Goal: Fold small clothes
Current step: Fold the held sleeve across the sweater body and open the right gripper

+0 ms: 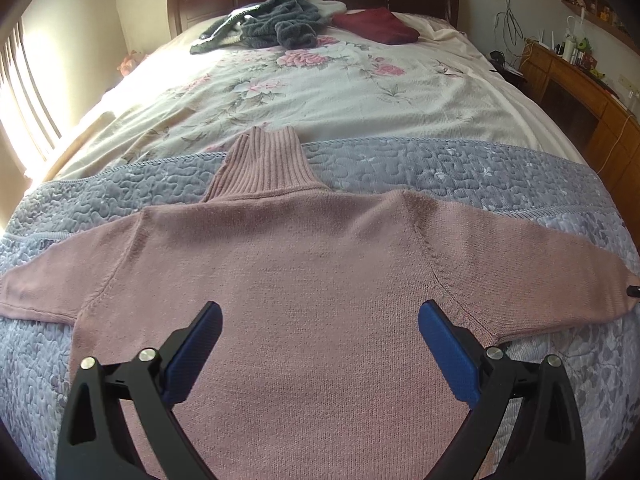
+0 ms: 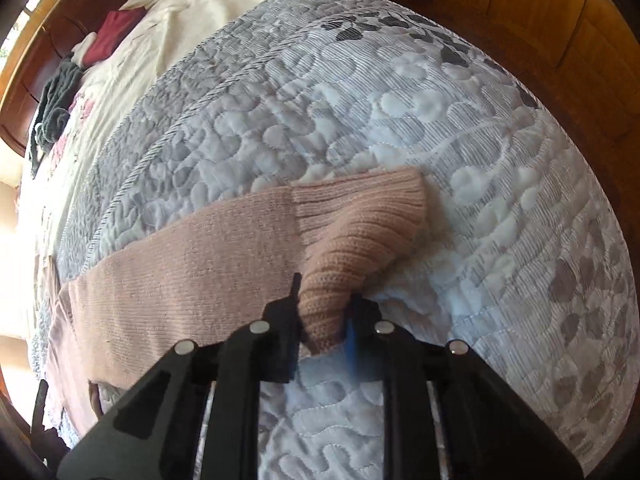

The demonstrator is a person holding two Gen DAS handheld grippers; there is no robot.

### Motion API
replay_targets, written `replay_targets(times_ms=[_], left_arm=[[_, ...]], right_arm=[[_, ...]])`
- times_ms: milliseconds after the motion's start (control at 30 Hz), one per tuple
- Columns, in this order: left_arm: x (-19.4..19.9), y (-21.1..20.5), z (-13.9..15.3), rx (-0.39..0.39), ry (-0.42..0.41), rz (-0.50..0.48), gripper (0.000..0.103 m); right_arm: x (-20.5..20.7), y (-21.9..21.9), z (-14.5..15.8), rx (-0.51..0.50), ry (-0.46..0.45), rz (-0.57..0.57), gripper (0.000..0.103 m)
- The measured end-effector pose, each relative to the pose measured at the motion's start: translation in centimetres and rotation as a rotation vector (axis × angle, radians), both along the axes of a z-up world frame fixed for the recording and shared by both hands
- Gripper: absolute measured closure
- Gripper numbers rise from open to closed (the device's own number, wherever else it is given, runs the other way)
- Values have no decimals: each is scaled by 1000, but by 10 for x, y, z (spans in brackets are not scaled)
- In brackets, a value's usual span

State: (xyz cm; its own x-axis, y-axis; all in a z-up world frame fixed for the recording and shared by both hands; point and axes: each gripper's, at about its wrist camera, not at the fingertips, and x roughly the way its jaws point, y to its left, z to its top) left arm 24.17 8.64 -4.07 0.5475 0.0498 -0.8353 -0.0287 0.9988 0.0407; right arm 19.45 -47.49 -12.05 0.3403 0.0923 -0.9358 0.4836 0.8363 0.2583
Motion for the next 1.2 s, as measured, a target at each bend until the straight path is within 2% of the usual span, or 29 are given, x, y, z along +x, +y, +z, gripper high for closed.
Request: replay_targets(times_ms=[133, 233, 367, 500, 700, 967, 1033, 1100, 1167, 1200], left_arm=[[-4, 15, -2, -15, 16, 17, 4], [-4, 28, -5, -28, 36, 42, 4], [-4, 44, -7, -53, 51, 64, 4], [-7, 54, -5, -59, 51, 66, 4], [-9, 67, -5, -72, 56, 77, 4], [-8, 72, -11, -89, 75, 73, 4], [-7, 71, -12, -104, 84, 70, 4], [-5, 67, -13, -129, 96, 64, 4], [-3, 62, -14, -159, 108, 51, 4], [-2, 58, -15, -173, 114, 43, 4]], right_arm=[[0, 36, 24, 0, -66, 74, 88], [6, 76, 43, 12, -128, 174, 88], [24, 150, 60, 49, -196, 303, 88], [48, 226, 68, 56, -219, 419, 88], [72, 313, 55, 12, -174, 544, 88], [75, 370, 17, -29, -87, 655, 87], [74, 380, 10, -38, -71, 679, 81], [67, 389, 8, -13, -73, 718, 65], [56, 393, 12, 76, -94, 769, 56], [50, 392, 15, 142, -103, 792, 56]])
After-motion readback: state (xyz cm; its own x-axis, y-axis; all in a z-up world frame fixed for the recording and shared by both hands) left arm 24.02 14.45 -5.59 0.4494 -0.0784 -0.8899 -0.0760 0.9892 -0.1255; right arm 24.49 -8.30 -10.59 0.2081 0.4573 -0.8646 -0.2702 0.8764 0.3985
